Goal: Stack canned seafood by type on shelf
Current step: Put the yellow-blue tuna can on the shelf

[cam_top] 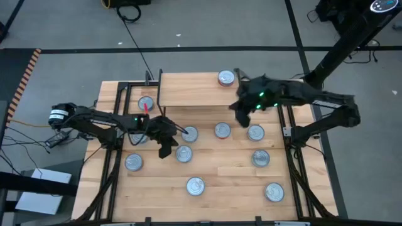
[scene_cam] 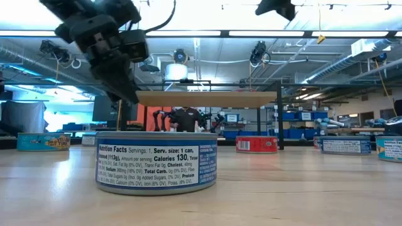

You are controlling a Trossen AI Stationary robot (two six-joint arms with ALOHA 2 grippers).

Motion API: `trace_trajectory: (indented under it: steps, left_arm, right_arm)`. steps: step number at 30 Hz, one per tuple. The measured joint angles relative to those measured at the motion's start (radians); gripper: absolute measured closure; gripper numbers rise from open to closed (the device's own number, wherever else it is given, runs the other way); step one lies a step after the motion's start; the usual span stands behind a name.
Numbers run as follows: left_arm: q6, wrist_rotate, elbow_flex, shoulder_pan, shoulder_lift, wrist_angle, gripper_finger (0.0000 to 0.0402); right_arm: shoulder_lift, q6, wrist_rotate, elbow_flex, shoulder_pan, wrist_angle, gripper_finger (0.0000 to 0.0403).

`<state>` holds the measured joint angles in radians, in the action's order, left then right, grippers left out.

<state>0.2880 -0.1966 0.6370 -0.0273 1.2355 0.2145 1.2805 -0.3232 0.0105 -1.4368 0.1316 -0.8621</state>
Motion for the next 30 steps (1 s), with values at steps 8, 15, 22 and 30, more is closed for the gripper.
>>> trace_trajectory:
  steps: [8,15,22,30]
  left_arm:
    - [-0.020,0.002,-0.175,0.000,-0.094,-0.131,0.0401]
    - [0.011,0.027,-0.325,0.000,-0.079,-0.462,0.0401]
    - [0.110,0.189,-0.379,0.010,-0.047,-0.625,0.0401]
    - [0.093,0.267,-0.379,0.010,0.020,-0.620,0.0401]
  right_arm:
    - [0.167,-0.103,0.012,0.000,-0.138,0.187,0.0398]
    - [0.315,0.013,-0.066,0.000,-0.159,0.182,0.0398]
    - [0.468,0.243,-0.167,0.000,-0.154,0.166,0.0398]
    - [0.636,0.296,-0.197,0.000,-0.191,0.241,0.0398]
